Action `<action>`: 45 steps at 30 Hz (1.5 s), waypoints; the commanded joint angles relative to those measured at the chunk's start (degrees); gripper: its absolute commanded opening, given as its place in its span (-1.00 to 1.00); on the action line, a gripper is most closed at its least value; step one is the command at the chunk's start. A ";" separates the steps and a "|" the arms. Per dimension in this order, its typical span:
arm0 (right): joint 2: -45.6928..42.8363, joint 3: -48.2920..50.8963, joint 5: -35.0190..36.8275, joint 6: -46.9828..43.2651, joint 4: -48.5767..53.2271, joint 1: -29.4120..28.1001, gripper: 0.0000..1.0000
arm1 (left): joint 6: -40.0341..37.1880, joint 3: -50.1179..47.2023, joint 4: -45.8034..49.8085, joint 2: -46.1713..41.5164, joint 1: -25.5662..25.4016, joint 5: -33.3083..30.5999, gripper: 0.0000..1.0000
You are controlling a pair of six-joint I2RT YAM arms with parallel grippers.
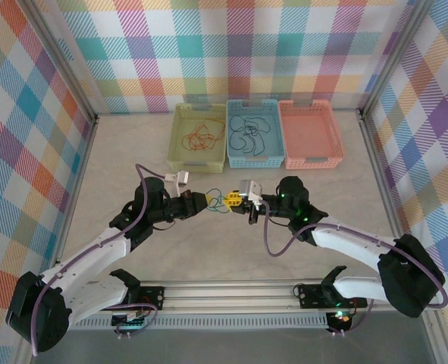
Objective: Untangle the cables
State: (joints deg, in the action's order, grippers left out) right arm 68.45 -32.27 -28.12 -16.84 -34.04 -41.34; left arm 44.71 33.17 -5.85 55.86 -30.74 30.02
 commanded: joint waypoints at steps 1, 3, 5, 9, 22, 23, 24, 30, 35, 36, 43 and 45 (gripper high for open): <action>-2.13 1.20 10.50 2.29 -0.43 -0.32 -1.00 | -3.23 1.85 3.55 -4.02 -0.37 -4.17 -1.00; -2.20 1.87 15.30 5.74 -1.63 -0.10 -1.00 | -3.13 0.90 2.31 -6.19 -0.37 -4.45 -1.00; -2.09 1.81 18.64 10.50 -1.60 0.08 -1.00 | -2.86 0.13 0.66 -7.91 -0.37 -3.86 -1.00; -3.05 1.92 17.60 19.49 -0.15 0.03 -1.00 | -4.86 1.12 2.42 -11.07 -0.37 -3.65 -1.00; -7.03 4.68 22.81 16.42 2.31 2.23 -1.00 | -9.66 5.68 8.25 -16.50 -0.37 -2.03 -1.00; -7.29 4.67 21.60 15.78 2.14 2.25 -1.00 | -9.66 5.83 8.20 -16.55 -0.37 -1.86 -1.00; -7.73 4.67 19.63 15.02 1.85 2.23 -1.00 | -9.65 5.97 8.13 -16.57 -0.37 -1.81 -1.00; -8.94 1.63 9.77 12.80 4.32 2.25 -0.22 | -9.65 6.21 7.14 -15.33 -0.37 -2.49 -1.00; -10.20 -0.07 10.27 12.24 7.00 2.23 0.11 | -11.46 8.56 10.63 -13.58 -0.37 -6.05 -1.00; -10.71 -0.16 10.62 12.03 7.51 2.23 0.13 | -11.74 9.19 11.36 -13.15 -0.37 -6.79 -1.00; -17.01 1.73 13.16 11.66 10.35 2.24 0.23 | -13.46 9.99 11.58 -11.50 -0.37 -9.36 -1.00; -18.78 2.64 12.03 9.15 10.69 2.25 0.22 | -13.78 10.51 11.46 -10.77 -0.37 -8.40 -1.00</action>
State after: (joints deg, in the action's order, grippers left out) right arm 51.94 -30.44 -15.59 -5.04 -24.14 -39.33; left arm 32.91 41.28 5.87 44.60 -30.74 22.15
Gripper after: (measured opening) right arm 0.612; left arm 0.068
